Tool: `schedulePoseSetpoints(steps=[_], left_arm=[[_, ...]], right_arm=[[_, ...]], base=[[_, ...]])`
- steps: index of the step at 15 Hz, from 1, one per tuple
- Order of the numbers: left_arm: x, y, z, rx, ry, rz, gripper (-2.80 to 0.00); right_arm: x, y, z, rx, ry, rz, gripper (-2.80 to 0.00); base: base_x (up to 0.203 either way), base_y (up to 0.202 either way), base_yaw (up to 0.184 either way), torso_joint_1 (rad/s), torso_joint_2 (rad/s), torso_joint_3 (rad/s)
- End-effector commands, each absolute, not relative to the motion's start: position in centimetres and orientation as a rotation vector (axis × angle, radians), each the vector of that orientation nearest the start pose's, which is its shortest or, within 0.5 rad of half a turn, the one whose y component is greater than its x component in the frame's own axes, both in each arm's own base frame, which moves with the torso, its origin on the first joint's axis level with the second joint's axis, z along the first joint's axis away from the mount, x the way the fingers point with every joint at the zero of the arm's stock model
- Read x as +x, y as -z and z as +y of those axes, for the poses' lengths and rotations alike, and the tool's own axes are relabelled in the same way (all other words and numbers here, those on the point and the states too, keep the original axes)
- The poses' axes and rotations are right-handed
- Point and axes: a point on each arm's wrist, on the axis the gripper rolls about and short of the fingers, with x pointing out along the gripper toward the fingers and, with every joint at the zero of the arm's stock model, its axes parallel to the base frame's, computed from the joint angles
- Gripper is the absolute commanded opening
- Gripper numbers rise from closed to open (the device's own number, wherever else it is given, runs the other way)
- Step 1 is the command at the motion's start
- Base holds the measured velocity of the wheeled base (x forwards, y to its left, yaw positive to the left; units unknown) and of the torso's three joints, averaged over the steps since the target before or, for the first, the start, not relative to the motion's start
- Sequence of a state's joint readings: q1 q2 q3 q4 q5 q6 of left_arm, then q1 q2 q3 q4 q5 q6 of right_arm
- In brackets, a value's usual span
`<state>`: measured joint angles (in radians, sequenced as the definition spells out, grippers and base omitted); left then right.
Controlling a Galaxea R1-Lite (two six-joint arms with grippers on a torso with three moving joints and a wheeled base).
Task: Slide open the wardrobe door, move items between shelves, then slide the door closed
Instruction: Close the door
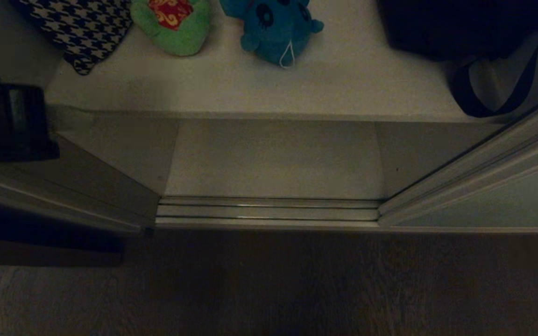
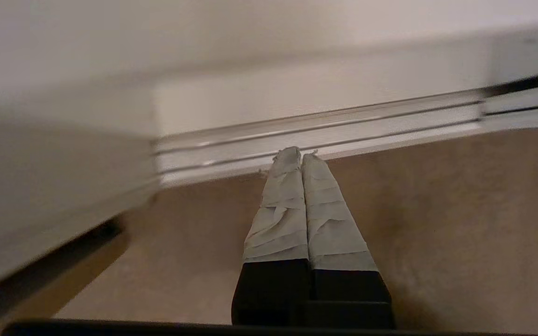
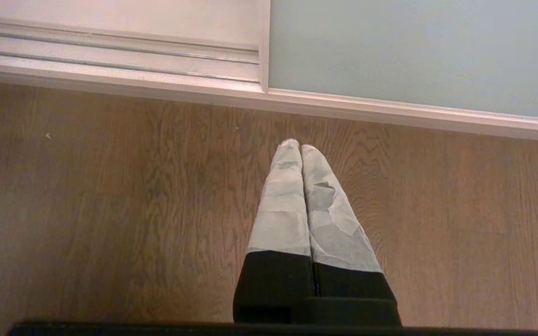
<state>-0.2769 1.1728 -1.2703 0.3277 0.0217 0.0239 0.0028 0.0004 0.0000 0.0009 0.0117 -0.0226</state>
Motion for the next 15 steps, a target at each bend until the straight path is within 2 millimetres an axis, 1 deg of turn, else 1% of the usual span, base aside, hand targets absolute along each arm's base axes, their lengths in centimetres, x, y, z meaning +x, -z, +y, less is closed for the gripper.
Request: schedulePoseSetpoints(steps=[1,3,5,6,8,9,10,12,13,15], left_arm=[[10.4,-33.2,-1.8,0.043,0.187,0.153,-2.80],[6.7,-31.7,-0.7,0.035,0.128,0.066,-2.80],[2.7,-29.6,-0.2,0.032,0.072,-0.005,-2.80],[1.0,-28.2,-0.1,0.033,0.055,-0.028,-2.80],[-2.2,-24.6,-0.2,0.038,0.047,-0.079,-2.80],[-2.9,-22.5,-0.2,0.038,0.044,-0.069,-2.80],[-3.0,-20.1,-0.3,0.037,0.041,-0.042,-2.80],[-4.3,-16.9,-0.3,0.043,0.051,-0.066,-2.80],[-4.6,-15.2,-0.3,0.051,0.058,-0.067,-2.80],[-4.3,-11.5,-0.2,0.062,0.062,-0.029,-2.80]], right_arm=[[-2.3,-7.5,0.0,-0.023,-0.015,-0.002,-2.80],[-2.3,-7.5,0.0,-0.023,-0.016,-0.002,-2.80],[-2.3,-7.5,0.0,-0.022,-0.015,-0.002,-2.80],[-2.3,-7.5,0.0,-0.023,-0.016,-0.002,-2.80],[-2.3,-7.5,0.0,-0.023,-0.015,-0.002,-2.80],[-2.3,-7.5,0.0,-0.023,-0.015,-0.002,-2.80],[-2.3,-7.5,0.0,-0.023,-0.015,-0.003,-2.80],[-2.3,-7.5,0.0,-0.022,-0.015,-0.003,-2.80],[-2.3,-7.5,0.0,-0.023,-0.015,-0.002,-2.80],[-2.3,-7.5,0.0,-0.023,-0.015,-0.002,-2.80]], base=[[0.000,0.000,0.000,0.000,0.00,0.000],[0.000,0.000,0.000,0.000,0.00,0.000],[0.000,0.000,0.000,0.000,0.00,0.000],[0.000,0.000,0.000,0.000,0.00,0.000],[0.000,0.000,0.000,0.000,0.00,0.000],[0.000,0.000,0.000,0.000,0.00,0.000],[0.000,0.000,0.000,0.000,0.00,0.000],[0.000,0.000,0.000,0.000,0.00,0.000],[0.000,0.000,0.000,0.000,0.00,0.000],[0.000,0.000,0.000,0.000,0.00,0.000]])
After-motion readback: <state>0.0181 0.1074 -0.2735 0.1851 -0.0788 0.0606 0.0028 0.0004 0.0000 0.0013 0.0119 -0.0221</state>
